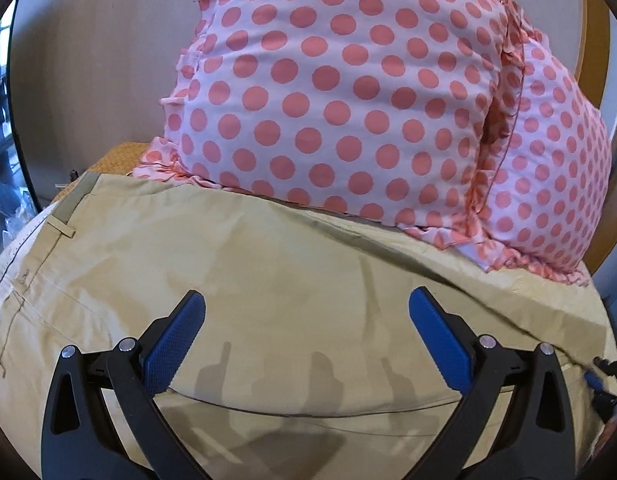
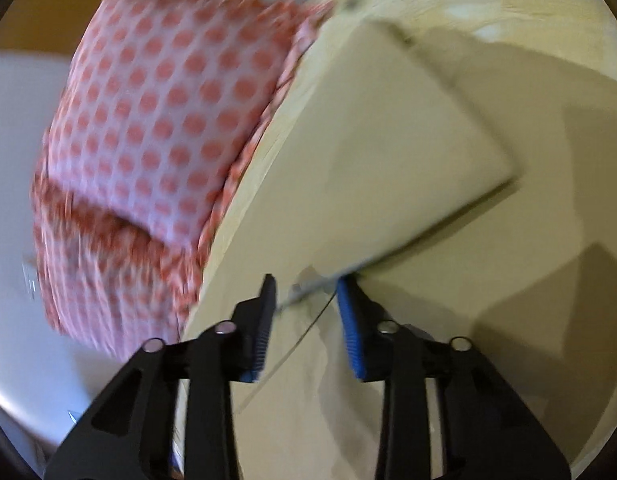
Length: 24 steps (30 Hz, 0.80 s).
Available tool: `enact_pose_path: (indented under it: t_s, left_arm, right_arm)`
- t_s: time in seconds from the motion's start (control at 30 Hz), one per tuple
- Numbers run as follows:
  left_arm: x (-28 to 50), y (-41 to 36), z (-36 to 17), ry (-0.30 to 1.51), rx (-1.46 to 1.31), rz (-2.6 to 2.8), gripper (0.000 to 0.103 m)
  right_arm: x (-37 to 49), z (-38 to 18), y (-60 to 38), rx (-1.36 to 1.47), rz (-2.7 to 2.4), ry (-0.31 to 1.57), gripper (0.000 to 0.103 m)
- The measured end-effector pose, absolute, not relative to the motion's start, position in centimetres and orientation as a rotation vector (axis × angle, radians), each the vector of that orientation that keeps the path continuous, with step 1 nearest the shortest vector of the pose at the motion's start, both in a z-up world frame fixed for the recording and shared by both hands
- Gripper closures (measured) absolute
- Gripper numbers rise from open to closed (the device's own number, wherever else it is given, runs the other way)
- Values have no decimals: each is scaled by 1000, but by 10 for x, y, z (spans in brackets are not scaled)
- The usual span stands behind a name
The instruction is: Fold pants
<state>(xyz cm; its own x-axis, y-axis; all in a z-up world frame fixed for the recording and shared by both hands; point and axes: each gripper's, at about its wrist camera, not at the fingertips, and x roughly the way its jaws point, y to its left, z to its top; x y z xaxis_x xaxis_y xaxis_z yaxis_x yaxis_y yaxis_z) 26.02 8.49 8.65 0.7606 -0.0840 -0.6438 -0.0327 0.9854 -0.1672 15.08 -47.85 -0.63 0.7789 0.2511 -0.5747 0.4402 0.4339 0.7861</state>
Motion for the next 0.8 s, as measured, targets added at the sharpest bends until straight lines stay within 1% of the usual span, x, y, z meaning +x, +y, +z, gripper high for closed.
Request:
enact_pose_path:
  t_s: [0.07, 0.2, 0.33, 0.47, 0.5, 0.6, 0.63, 0.7, 0.77, 0.8]
  left_arm:
    - [265, 90, 84, 719, -188, -22, 1]
    - [278, 107, 78, 752, -258, -14, 1]
    - [298, 122, 71, 803, -357, -18, 1]
    - [325, 126, 68, 848, -426, -42, 1]
    - [335, 124, 67, 865, -431, -48, 2]
    - [355, 121, 59, 921, -454, -48, 10]
    - [361, 121, 56, 941, -462, -36, 13]
    - [372, 123, 48, 974, -480, 0, 25]
    - [376, 131, 40, 989, -512, 14, 70]
    - [373, 137, 36, 995, -553, 6, 77]
  right_arm:
    - [150, -9, -488, 1168, -176, 676, 80]
    - [151, -13, -499, 1148, -239, 618, 100]
    - [139, -15, -512, 1156, -190, 505, 101]
    - [127, 6, -510, 1087, -143, 410, 101]
    - [123, 12, -510, 1074, -135, 388, 101]
    - [115, 29, -508, 1031, -114, 334, 101]
    - [114, 34, -508, 1025, -104, 321, 101]
    - [109, 43, -508, 1012, -86, 300, 101]
    - [105, 49, -508, 996, -73, 285, 101]
    - [102, 51, -508, 992, -67, 282, 101]
